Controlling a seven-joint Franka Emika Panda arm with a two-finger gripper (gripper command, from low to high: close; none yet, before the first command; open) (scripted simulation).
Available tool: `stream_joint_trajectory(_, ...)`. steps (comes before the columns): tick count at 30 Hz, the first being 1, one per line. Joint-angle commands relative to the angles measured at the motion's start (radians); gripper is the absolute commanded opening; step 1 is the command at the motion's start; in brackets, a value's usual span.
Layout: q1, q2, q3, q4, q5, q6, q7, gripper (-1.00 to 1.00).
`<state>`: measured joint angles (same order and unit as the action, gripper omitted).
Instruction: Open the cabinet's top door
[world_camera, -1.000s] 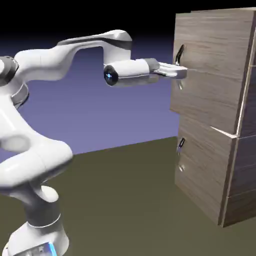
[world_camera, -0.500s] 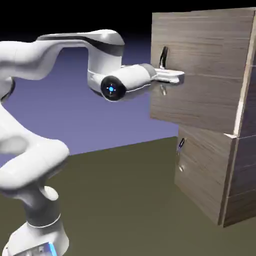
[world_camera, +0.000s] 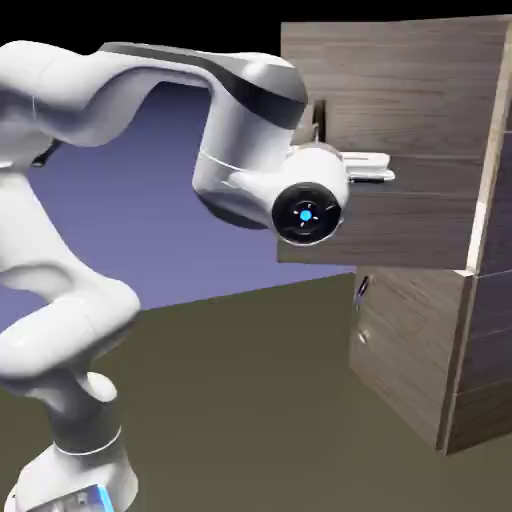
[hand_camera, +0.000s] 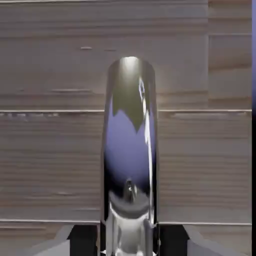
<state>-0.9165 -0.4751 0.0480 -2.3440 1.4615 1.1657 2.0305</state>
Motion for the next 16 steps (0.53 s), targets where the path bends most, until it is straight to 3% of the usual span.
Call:
stream_joint_trajectory(1, -0.001, 0.036, -0.013, 0.032, -0.024, -0.038, -0.01, -1.0)
stream_joint_trajectory(15, -0.008, 0.491, -0.085, 0.52, -0.213, -0.45, -0.091, -1.0)
stream_joint_trajectory(16, -0.008, 0.491, -0.085, 0.52, -0.213, -0.45, -0.091, 1.0)
